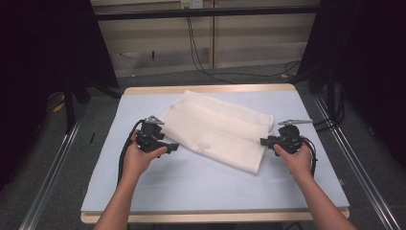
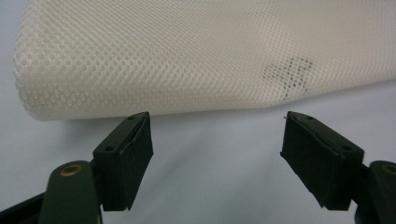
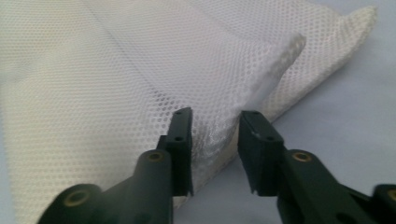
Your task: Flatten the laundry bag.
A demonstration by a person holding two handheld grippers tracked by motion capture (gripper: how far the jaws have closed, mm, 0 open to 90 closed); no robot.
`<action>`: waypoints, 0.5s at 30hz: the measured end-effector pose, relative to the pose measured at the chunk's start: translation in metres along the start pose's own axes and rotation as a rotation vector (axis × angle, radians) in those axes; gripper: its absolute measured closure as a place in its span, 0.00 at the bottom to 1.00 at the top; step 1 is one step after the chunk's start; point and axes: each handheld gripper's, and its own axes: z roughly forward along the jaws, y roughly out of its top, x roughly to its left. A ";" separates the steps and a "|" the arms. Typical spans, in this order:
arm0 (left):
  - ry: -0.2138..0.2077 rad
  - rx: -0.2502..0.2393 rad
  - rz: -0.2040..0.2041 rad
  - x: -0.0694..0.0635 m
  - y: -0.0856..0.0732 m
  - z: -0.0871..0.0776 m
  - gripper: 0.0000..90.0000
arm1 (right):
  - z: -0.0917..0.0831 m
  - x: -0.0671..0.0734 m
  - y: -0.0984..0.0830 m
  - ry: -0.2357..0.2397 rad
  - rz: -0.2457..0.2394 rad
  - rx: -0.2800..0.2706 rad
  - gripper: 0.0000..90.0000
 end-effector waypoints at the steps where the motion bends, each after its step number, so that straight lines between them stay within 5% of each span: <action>1: -0.009 0.001 -0.001 -0.001 0.001 0.000 0.27 | 0.000 0.001 0.000 0.005 -0.003 0.005 0.79; 5: -0.008 -0.006 0.003 -0.002 0.002 0.000 0.27 | -0.004 0.005 0.002 0.003 -0.017 -0.025 0.93; 10: -0.010 -0.012 0.007 -0.004 0.003 0.000 0.27 | -0.010 0.013 0.005 0.008 -0.068 -0.065 0.95; 15: -0.005 0.000 0.040 -0.007 0.007 0.000 0.27 | -0.024 0.027 0.006 0.066 -0.143 -0.139 0.95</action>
